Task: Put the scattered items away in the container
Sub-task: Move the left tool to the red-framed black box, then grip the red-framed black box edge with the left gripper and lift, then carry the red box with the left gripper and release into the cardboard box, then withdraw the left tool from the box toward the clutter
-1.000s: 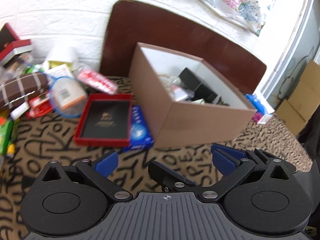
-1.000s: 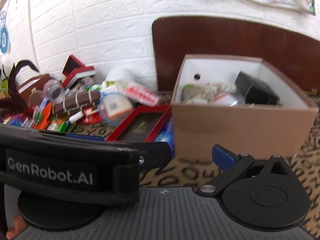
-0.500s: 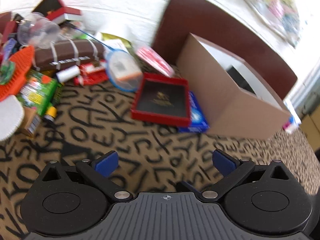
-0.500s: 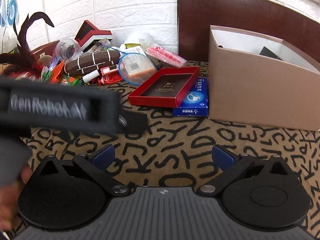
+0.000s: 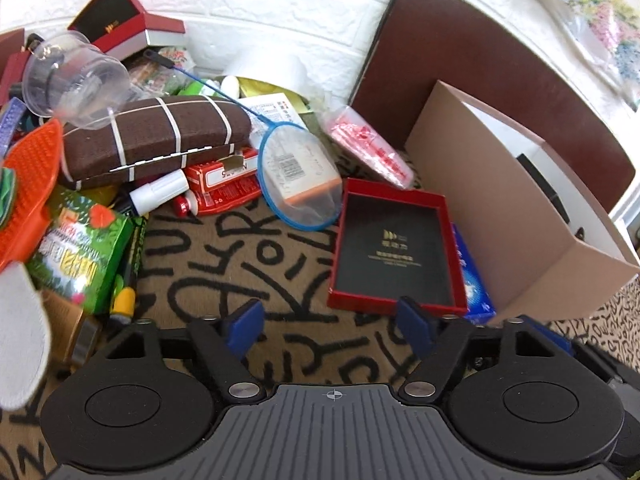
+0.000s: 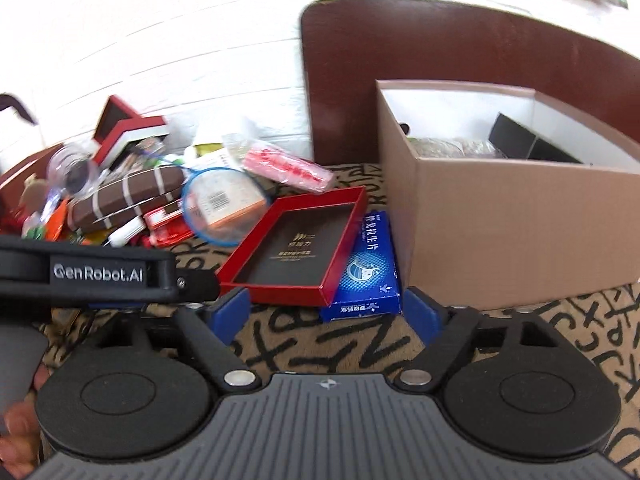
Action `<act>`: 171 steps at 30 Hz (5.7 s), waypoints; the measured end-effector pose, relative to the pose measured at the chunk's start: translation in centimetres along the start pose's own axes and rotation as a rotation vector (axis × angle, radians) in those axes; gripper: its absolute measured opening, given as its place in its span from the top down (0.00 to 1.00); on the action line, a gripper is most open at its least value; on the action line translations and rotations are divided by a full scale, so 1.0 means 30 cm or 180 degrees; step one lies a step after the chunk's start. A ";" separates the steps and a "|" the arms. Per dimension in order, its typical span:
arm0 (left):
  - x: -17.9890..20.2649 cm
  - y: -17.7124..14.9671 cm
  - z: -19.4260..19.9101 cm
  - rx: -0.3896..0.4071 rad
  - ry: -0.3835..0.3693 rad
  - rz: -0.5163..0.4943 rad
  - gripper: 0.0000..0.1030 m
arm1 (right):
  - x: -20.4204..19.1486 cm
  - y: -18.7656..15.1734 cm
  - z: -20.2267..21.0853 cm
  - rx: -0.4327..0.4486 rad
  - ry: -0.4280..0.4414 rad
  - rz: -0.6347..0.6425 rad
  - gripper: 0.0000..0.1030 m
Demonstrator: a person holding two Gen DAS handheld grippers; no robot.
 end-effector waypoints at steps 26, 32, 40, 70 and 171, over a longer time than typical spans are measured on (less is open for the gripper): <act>0.045 -0.002 -0.122 -0.0244 0.0185 -0.0148 0.92 | 0.003 0.021 -0.082 -0.0206 0.0119 -0.0166 0.83; 0.036 -0.171 -0.014 -0.0314 0.0198 -0.0184 0.93 | -0.019 -0.081 -0.004 -0.0325 0.0200 0.0103 0.84; 0.028 -0.416 0.122 -0.0429 0.0285 -0.0136 0.93 | -0.051 -0.296 0.144 -0.0590 0.0408 0.0477 0.86; 0.065 -0.414 0.111 -0.0486 0.0267 -0.0235 0.88 | -0.015 -0.343 0.163 -0.0664 0.0339 0.0322 0.81; 0.617 0.541 -0.126 0.0104 -0.0101 -0.0609 0.00 | 0.527 0.582 -0.046 -0.0108 -0.0300 0.0028 0.09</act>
Point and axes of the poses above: each gripper's, at about its wrist camera, not at the fingertips, and z roughly against the way its jaws point, x to its right, y to its top, the point moved 9 cm from there along -z, roughly the way its jaws point, and after that the axes turned 15 degrees about -x, right-handed, at the moved point
